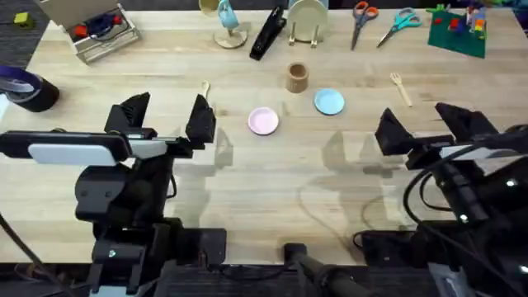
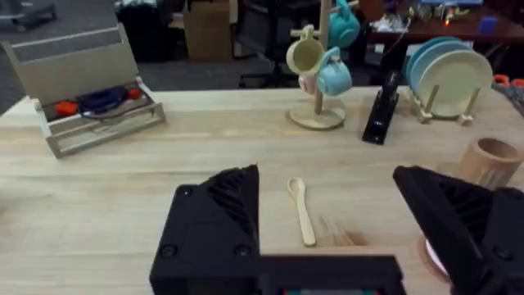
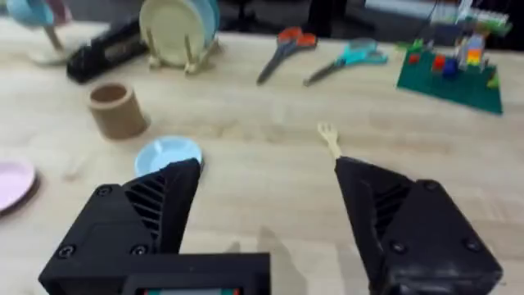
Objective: Pick up a utensil and set it on the pink plate, then put the other utensil in the container.
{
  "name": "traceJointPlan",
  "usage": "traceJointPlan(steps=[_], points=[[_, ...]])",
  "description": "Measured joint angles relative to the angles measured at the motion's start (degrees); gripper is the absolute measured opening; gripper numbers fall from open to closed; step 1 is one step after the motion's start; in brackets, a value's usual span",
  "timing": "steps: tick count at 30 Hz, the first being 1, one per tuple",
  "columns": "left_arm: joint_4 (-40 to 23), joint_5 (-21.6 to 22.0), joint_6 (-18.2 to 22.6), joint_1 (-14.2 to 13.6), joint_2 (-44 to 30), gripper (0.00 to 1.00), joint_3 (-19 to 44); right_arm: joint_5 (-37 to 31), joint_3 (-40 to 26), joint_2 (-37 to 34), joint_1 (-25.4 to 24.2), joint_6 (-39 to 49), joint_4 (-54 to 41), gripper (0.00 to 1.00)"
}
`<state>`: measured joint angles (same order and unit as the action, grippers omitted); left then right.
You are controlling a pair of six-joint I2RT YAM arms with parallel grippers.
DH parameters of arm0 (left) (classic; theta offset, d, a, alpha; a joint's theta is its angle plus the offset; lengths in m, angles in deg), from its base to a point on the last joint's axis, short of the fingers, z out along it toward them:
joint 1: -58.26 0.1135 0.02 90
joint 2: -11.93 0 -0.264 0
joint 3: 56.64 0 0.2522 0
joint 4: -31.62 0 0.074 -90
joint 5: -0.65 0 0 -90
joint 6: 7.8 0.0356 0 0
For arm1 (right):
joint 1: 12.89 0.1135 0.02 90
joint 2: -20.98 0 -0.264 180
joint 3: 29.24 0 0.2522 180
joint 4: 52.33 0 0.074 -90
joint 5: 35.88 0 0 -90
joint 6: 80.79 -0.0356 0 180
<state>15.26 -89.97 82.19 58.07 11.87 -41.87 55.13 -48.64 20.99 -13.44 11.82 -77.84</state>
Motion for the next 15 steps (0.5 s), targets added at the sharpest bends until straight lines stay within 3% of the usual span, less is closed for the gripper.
traceJointPlan(steps=[5, 10, 15], points=[[-8.4, 0.0, 0.0, 0.0, 0.0, 0.995, 6.8, 0.2, -7.9, 0.0, 0.0, 0.2, -9.0, 0.995], [-19.8, 0.0, 0.0, 0.0, -0.5, 0.994, 19.5, 0.3, -18.6, -1.7, 0.0, 0.2, -16.2, 0.995], [-29.9, 0.0, -0.7, 0.0, -5.7, 0.994, 33.5, 0.3, -30.6, -8.6, 0.0, 0.2, -25.2, 0.995]])
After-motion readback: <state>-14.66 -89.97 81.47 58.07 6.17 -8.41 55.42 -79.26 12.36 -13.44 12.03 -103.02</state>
